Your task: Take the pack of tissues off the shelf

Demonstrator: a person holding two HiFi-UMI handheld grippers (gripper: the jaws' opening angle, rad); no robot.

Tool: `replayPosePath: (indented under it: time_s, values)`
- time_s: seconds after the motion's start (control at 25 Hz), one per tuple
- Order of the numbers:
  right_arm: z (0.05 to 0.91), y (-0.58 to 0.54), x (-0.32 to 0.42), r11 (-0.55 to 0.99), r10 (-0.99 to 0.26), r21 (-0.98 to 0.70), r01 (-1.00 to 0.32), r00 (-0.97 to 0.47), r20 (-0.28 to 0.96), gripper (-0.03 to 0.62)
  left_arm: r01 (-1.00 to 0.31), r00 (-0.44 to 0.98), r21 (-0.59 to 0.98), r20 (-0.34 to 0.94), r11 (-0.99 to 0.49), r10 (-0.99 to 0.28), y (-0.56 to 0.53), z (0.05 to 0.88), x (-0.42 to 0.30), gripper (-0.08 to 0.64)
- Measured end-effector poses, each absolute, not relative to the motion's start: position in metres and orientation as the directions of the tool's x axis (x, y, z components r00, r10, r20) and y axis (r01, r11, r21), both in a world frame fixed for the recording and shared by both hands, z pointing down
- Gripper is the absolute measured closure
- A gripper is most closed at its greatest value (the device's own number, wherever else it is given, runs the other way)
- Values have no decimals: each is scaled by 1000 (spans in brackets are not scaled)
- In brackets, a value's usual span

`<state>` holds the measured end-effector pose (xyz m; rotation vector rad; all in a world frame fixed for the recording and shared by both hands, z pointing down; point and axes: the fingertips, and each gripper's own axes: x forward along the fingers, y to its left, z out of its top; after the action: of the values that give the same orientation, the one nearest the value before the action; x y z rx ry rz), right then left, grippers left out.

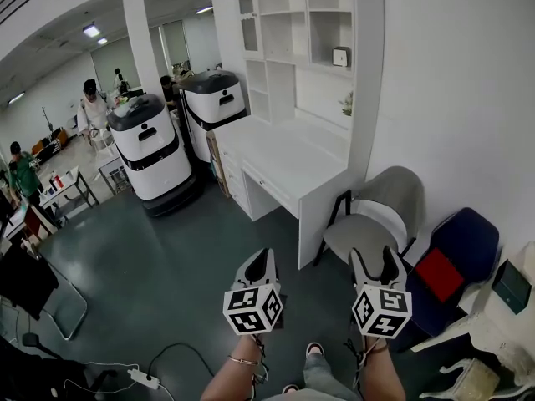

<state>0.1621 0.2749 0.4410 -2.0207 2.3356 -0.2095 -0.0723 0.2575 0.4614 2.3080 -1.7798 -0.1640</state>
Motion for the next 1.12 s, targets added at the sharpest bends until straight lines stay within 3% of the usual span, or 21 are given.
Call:
replayPosePath:
  time_s: [1.12]
  values:
    - [416, -32, 208, 222, -973, -111, -969, -227, 39, 253, -958, 174, 235, 27, -163, -984, -28, 439, -34, 542]
